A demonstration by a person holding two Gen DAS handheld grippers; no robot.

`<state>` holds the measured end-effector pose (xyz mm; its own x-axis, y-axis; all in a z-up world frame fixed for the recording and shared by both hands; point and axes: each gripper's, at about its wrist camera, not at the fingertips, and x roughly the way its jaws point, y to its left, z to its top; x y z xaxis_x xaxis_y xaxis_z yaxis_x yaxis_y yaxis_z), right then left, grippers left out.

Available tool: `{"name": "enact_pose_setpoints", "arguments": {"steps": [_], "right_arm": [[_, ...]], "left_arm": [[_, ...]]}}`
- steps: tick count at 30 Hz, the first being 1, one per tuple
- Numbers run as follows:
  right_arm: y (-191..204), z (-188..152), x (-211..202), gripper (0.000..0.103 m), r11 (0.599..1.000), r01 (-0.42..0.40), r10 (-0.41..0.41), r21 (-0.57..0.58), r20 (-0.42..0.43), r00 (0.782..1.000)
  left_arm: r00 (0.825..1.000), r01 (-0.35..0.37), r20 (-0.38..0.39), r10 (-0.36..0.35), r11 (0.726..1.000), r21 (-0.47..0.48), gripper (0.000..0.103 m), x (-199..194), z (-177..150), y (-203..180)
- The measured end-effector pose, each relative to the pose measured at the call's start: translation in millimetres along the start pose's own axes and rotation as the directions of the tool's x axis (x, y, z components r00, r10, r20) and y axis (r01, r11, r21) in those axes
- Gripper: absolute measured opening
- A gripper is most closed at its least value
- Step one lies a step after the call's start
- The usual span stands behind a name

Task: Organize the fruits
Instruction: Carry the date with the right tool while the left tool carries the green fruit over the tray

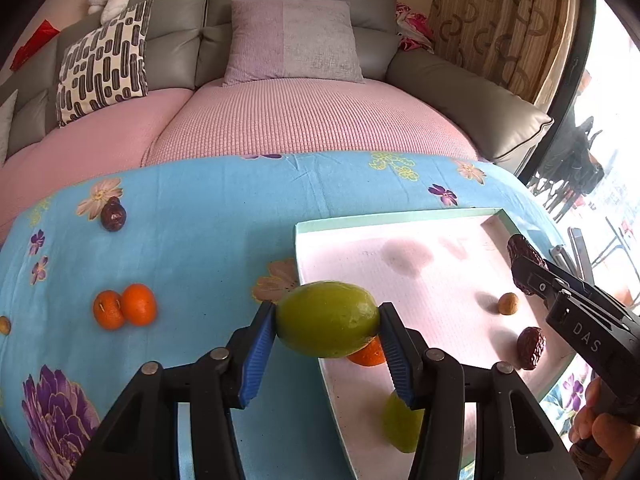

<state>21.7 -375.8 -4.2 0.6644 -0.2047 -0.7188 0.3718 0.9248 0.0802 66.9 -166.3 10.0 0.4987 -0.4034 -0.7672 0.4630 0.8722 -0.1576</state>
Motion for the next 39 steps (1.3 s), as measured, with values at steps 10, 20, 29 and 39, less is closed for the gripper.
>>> {"name": "enact_pose_setpoints", "arguments": {"steps": [10,20,29,39], "right_arm": [[-21,2,9,0.038,0.999,0.006,-0.007,0.033,0.026,1.000],[-22,0,37,0.038,0.999,-0.012,0.012,0.041,0.004,1.000],[-27,-1,47,0.038,0.998,0.004,-0.004,0.055,0.004,1.000],[-24,-1,54,0.038,1.000,0.012,-0.012,0.025,-0.014,1.000]], "left_arm": [[1.000,-0.013,-0.007,0.013,1.000,-0.001,0.055,22,10,-18],[0.999,-0.034,-0.032,0.034,0.999,-0.019,0.055,51,27,-16],[0.997,-0.039,-0.060,0.039,0.999,-0.005,0.055,69,36,-20],[0.994,-0.045,-0.097,0.046,0.999,0.015,0.055,82,30,-25]]}}
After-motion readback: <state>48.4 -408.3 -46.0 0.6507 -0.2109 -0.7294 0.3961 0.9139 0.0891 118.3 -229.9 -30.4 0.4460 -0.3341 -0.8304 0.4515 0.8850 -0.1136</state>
